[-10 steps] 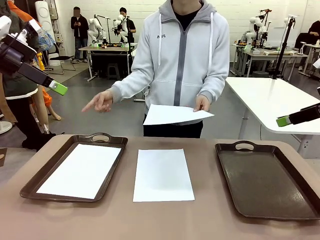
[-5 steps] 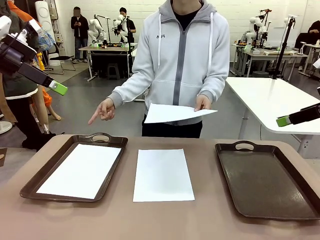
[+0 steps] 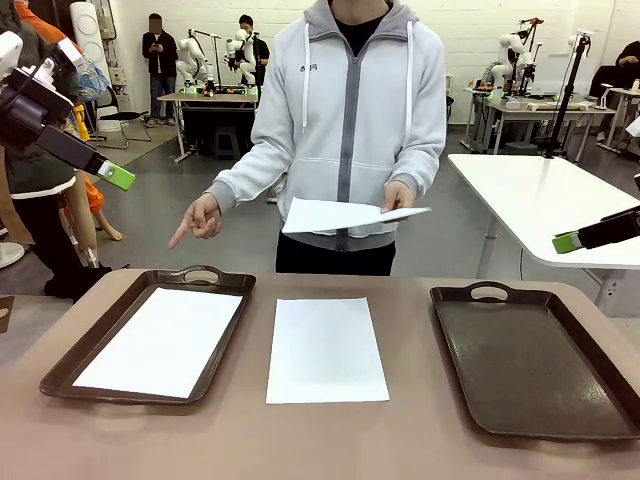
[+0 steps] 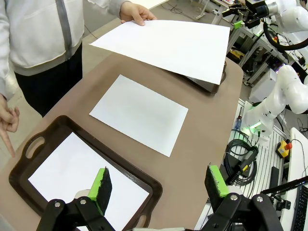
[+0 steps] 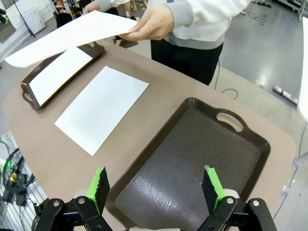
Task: Sort the A4 documents.
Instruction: Receive the A4 Paper.
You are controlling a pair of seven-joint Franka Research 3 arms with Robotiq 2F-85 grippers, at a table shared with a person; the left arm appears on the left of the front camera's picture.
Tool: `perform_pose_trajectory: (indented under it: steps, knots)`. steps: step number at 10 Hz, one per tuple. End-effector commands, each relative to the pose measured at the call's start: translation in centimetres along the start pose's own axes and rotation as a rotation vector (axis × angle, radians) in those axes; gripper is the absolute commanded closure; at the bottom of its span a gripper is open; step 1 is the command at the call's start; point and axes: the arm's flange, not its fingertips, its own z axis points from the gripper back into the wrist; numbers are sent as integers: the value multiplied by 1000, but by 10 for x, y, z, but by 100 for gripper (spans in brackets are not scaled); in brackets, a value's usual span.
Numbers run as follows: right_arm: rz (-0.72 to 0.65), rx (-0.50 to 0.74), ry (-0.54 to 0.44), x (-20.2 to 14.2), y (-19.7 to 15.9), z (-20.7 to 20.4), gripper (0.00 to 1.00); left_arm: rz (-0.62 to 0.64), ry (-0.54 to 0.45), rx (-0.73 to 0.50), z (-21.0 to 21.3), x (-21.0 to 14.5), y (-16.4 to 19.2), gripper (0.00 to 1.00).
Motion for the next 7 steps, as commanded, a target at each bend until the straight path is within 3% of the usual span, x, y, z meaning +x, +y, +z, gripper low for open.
perform_pose_trajectory:
  steps: [1,3,7]
  knots:
    - [-3,3,-2,0,-1,-1,0,-16,7,6,1,-1,0,0]
    - [-3,3,-2,0,-1,-1,0,0,0,0,0,0,0,0]
    - [-3,3,-2,0,-1,-1,0,170,-8,22,-26,8,15,0]
